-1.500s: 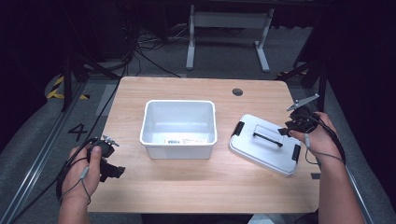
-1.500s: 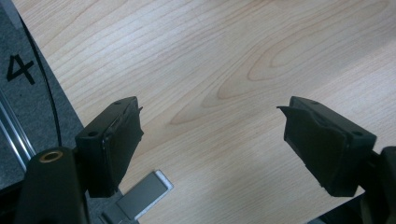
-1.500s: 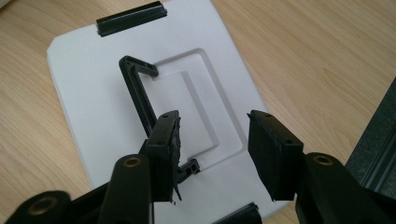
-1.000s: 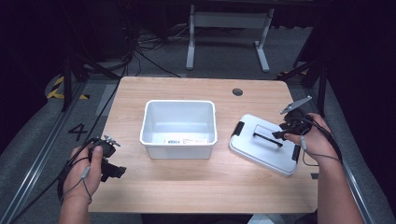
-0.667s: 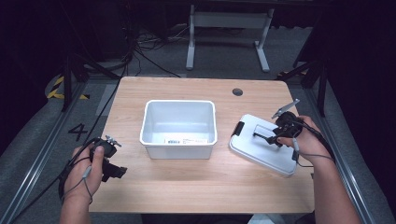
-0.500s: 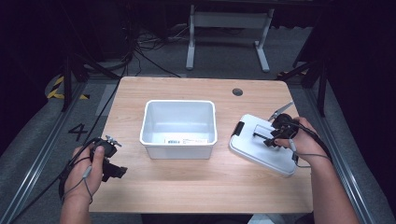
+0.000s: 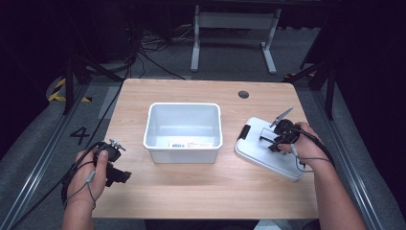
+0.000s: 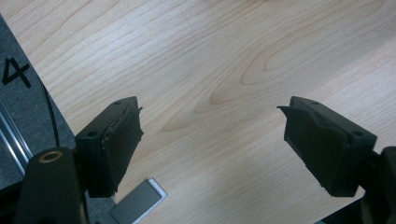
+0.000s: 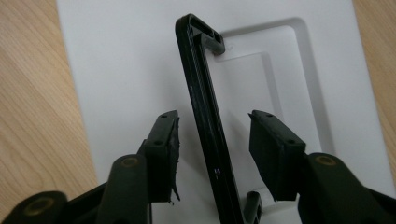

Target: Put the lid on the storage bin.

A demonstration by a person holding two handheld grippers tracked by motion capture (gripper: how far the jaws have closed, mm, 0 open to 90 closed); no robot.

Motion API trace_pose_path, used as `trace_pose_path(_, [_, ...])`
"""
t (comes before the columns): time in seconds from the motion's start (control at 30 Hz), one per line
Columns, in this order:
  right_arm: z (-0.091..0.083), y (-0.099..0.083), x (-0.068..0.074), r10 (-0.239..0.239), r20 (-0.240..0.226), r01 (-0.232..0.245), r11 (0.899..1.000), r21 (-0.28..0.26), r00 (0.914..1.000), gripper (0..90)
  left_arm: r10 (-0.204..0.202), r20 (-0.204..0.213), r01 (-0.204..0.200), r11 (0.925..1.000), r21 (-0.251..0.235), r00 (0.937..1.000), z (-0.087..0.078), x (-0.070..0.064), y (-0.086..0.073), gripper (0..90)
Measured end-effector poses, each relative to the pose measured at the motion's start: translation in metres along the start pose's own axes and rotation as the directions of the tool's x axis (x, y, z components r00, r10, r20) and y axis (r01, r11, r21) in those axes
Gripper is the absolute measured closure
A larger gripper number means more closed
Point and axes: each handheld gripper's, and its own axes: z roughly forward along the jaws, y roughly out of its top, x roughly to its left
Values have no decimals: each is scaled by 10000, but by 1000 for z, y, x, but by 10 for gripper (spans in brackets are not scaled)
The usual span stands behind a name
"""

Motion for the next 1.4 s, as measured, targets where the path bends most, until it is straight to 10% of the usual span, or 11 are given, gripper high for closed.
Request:
trace_pose_path(0.73, [-6, 2, -12, -1326, 422, 1337, 9907, -250, 9903, 842, 21, 93, -21, 10000, -12, 10000, 2, -1, 0, 197])
trace_pose_path(1.4, [-68, 26, 2, -2024, 504, 2070, 9715, -1152, 9780, 844, -213, 57, 213, 9997, -112, 9998, -5, 3, -6, 196])
